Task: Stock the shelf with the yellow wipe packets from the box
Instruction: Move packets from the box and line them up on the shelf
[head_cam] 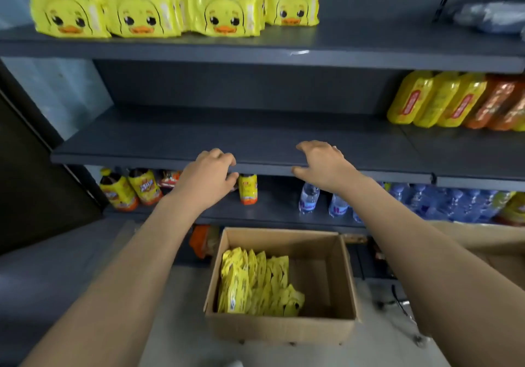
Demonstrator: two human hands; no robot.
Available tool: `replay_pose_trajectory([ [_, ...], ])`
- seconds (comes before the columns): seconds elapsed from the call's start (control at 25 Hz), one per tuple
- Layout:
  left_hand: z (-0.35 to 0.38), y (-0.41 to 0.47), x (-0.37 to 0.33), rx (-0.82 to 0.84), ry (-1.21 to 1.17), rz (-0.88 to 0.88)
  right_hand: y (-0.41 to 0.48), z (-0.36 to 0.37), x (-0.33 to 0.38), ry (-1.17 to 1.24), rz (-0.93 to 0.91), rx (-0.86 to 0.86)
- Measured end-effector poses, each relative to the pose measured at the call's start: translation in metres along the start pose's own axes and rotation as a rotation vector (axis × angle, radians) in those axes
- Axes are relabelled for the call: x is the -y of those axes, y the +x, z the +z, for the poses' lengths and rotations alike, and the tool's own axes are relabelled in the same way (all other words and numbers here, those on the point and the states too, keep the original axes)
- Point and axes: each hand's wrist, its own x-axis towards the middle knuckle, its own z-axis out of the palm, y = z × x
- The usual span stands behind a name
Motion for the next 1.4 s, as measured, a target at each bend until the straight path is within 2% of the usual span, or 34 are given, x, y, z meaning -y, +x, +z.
replay_pose_trajectory([
  [0.2, 0.082, 0.007, 0.045, 0.105, -0.047, 0.051, 0.026, 0.089, -0.009, 0.075, 0.118, 0.150],
  [0.48, 0.224, -0.001, 0.097, 0.385, -0.085, 0.048, 0.044, 0.232, -0.025, 0.074, 0.246, 0.412],
  [0.8, 0.363, -0.041, 0.089, 0.622, -0.149, -0.055, 0.030, 0.382, -0.070, 0.154, 0.345, 0.644],
  [1.0, 0.439, -0.060, 0.060, 0.725, -0.273, -0.226, 0.003, 0.460, -0.108, 0.177, 0.408, 0.758],
  [1.24, 0.509, -0.077, 0.036, 0.847, -0.369, -0.410, -0.014, 0.525, -0.141, 0.268, 0.675, 0.827],
  [1.32, 0.526, -0.082, 0.032, 0.871, -0.417, -0.445, -0.019, 0.542, -0.147, 0.392, 0.808, 0.841],
  [1.4, 0.542, -0.084, 0.028, 0.873, -0.473, -0.512, -0.024, 0.557, -0.151, 0.591, 1.022, 0.824],
])
